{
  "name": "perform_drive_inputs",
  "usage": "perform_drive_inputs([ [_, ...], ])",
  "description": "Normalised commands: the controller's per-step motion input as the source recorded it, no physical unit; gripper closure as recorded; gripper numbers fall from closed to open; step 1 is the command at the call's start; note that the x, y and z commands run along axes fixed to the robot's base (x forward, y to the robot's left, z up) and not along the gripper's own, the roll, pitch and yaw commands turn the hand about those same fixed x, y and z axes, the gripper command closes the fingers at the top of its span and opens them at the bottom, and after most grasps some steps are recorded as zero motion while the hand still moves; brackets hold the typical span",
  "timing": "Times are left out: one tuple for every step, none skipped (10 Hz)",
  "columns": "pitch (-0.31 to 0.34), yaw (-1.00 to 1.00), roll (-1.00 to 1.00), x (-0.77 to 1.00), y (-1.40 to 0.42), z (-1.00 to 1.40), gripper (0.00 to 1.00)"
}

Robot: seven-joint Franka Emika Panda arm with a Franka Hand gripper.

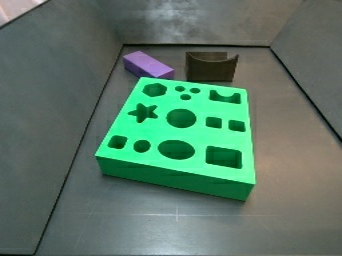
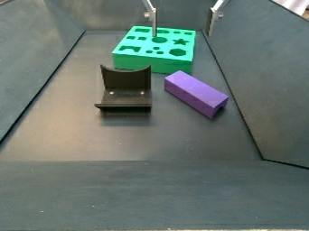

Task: Pick up the arch object. Move up. Place the arch object on the fixture. Regrasp the arch object. Rotate the arch object. Move to above the board. Insert the arch object.
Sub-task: Pick up the arch object.

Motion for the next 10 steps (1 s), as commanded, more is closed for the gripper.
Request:
perform_drive_inputs([
  [-0.043, 0.0, -0.07, -0.06, 0.03, 0.0, 0.0],
  [-0.061, 0.0, 0.0, -0.02, 0.0, -0.05, 0.0],
  [-0.323, 0.35, 0.19, -0.29, -0.74, -0.51, 0.0],
  [-0.323, 0.79, 0.14, -0.15, -0.42, -0.53, 0.0],
  [-0.309, 0.88, 0.05, -0.1, -0.25, -0.47, 0.0],
  [-0.28, 0.89, 0.05, -0.09, -0.25, -0.51, 0.0],
  [-0.14, 0.76, 0.12, -0.07, -0.45, -0.68, 0.0],
  [-0.234, 0.63, 0.1, -0.05, -0.55, -0.68, 0.0],
  [-0.269, 0.41, 0.12, 0.0, -0.71, -0.64, 0.0],
  [-0.184, 0.24, 0.21, 0.27, -0.66, -0.71, 0.0],
])
